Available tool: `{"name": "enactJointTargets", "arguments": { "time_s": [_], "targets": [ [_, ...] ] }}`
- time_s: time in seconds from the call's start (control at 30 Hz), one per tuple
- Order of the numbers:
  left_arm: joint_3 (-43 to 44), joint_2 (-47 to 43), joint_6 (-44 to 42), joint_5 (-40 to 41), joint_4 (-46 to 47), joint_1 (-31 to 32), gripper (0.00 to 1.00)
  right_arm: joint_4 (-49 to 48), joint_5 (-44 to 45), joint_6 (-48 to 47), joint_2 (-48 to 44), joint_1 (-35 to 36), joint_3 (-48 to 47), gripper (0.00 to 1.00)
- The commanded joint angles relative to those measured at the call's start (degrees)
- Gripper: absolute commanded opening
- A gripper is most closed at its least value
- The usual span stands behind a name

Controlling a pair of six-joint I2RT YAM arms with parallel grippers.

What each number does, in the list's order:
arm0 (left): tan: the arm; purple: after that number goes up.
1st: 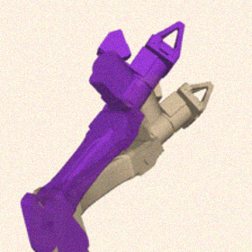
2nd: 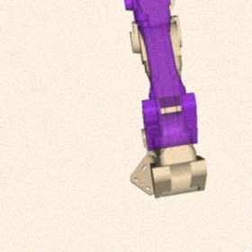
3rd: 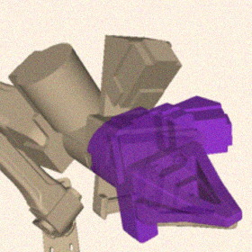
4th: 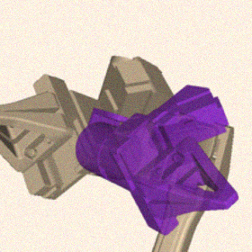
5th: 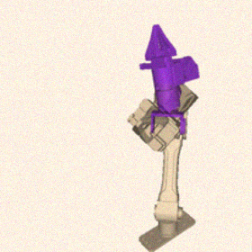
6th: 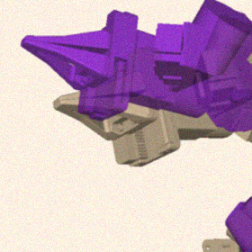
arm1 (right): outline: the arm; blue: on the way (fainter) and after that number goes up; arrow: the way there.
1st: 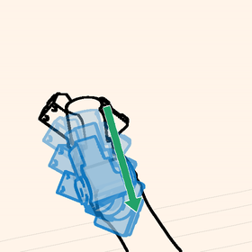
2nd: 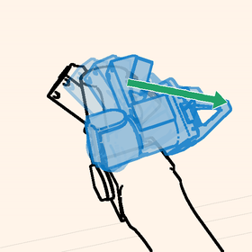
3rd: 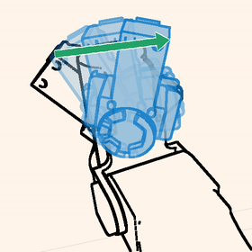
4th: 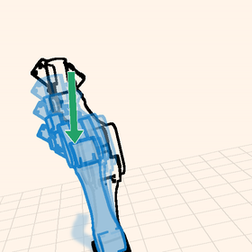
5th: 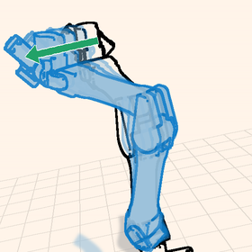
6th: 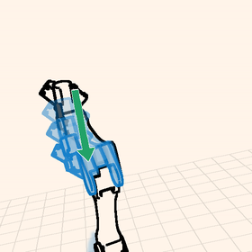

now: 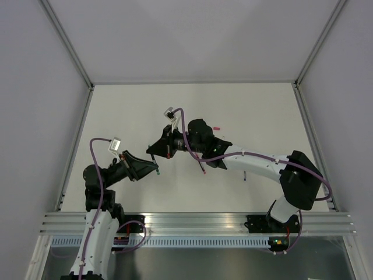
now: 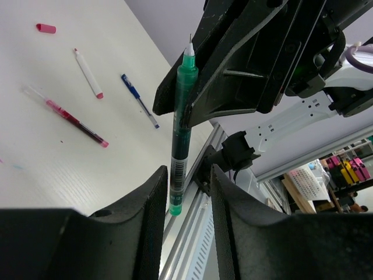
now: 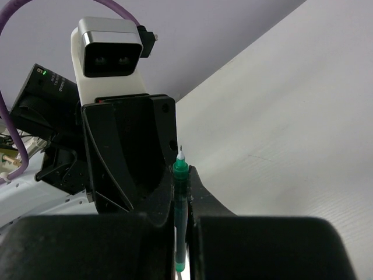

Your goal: Insert the pens into the pen caps

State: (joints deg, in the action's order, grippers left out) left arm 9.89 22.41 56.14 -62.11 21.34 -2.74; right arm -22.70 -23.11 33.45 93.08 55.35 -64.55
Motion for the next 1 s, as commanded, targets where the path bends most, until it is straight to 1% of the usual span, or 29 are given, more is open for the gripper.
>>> {"name": "enactJointTargets", "arguments": {
  "time_s": [0.0, 0.1, 0.2, 0.3, 0.43, 0.47, 0.5, 0.53, 0.57, 0.6, 0.63, 0.67, 0.73, 0.8, 0.83, 0.87, 0.9, 0.93, 0.97],
  "targets": [
    [0.57, 0.7, 2.31, -1.09, 3.97, 0.02, 0.41, -3.67, -1.67, 1.44, 0.61, 0.19, -1.45, 0.0],
    [0.66, 1.67, 2.13, -1.17, 4.41, 0.02, 0.43, -4.1, -1.41, 1.88, 0.35, 0.28, -1.36, 0.0],
    [0.66, 2.11, 2.04, -1.18, 4.85, 0.02, 0.4, -4.28, -1.41, 2.14, 0.44, 0.37, -1.36, 0.0],
    [0.48, 3.07, 1.87, -1.35, 5.55, 0.02, 0.34, -4.9, -2.02, 2.85, 0.88, 0.54, -1.45, 0.0],
    [0.48, 4.21, 2.57, -1.35, 6.6, 0.11, 0.02, -4.99, -3.43, 3.11, 1.84, 0.9, -2.24, 0.0],
    [0.39, 4.48, 2.83, -1.35, 7.04, 0.02, 0.02, -4.55, -3.6, 3.02, 2.19, 0.9, -2.42, 0.01],
    [0.39, 4.83, 3.18, -0.92, 7.74, 0.02, 0.02, -3.85, -2.82, 2.85, 2.28, 0.9, -2.59, 0.07],
    [0.48, 5.01, 3.45, -0.48, 7.84, 0.02, 0.02, -2.63, -1.6, 2.41, 2.2, 0.81, -3.12, 0.36],
    [0.65, 5.36, 3.28, 0.05, 7.75, 0.11, 0.02, -1.05, -0.02, 0.75, 1.59, 0.81, -3.47, 0.46],
    [1.61, 6.93, 2.75, 0.84, 6.97, 0.02, 0.02, 2.36, 1.48, -0.39, 1.15, 0.55, -3.82, 0.53],
    [2.41, 8.33, 1.18, 1.02, 6.17, 0.02, 0.02, 4.22, 4.89, -1.1, 0.53, -0.15, -4.43, 0.64],
    [3.11, 9.83, 0.56, 1.46, 5.38, 0.02, 0.02, 6.85, 6.49, -1.63, -0.95, -0.77, -4.53, 0.67],
    [4.78, 14.99, -0.24, 2.34, 5.02, 0.11, 0.02, 8.28, 9.3, -1.81, -2.81, -3.13, -4.09, 0.71],
    [6.54, 18.52, -1.37, 5.05, 3.37, 0.11, 0.02, 13.27, 12.2, -3.12, -5.27, -4.81, -5.57, 0.74],
    [7.5, 21.76, -4.86, 7.07, -2.13, 0.8, 0.02, 15.56, 14.22, -3.91, -5.97, -6.03, -6.19, 0.76],
    [8.38, 23.27, -6.64, 8.91, -3.49, 1.42, 0.02, 19.23, 18.24, -4.62, -7.02, -6.83, -6.89, 0.76],
    [9.61, 24.77, -8.05, 13.11, -4.46, 2.03, 0.02, 20.49, 19.24, -5.23, -7.47, -7.71, -8.03, 0.77],
    [10.06, 27.83, -9.63, 15.24, -5.25, 5.61, 0.02, 21.55, 19.68, -5.5, -7.65, -9.72, -8.65, 0.77],
    [10.23, 29.51, -9.82, 16.83, -4.65, 6.69, 0.02, 23.3, 20.56, -5.59, -7.56, -10.78, -9.44, 0.77]
  ]
}}
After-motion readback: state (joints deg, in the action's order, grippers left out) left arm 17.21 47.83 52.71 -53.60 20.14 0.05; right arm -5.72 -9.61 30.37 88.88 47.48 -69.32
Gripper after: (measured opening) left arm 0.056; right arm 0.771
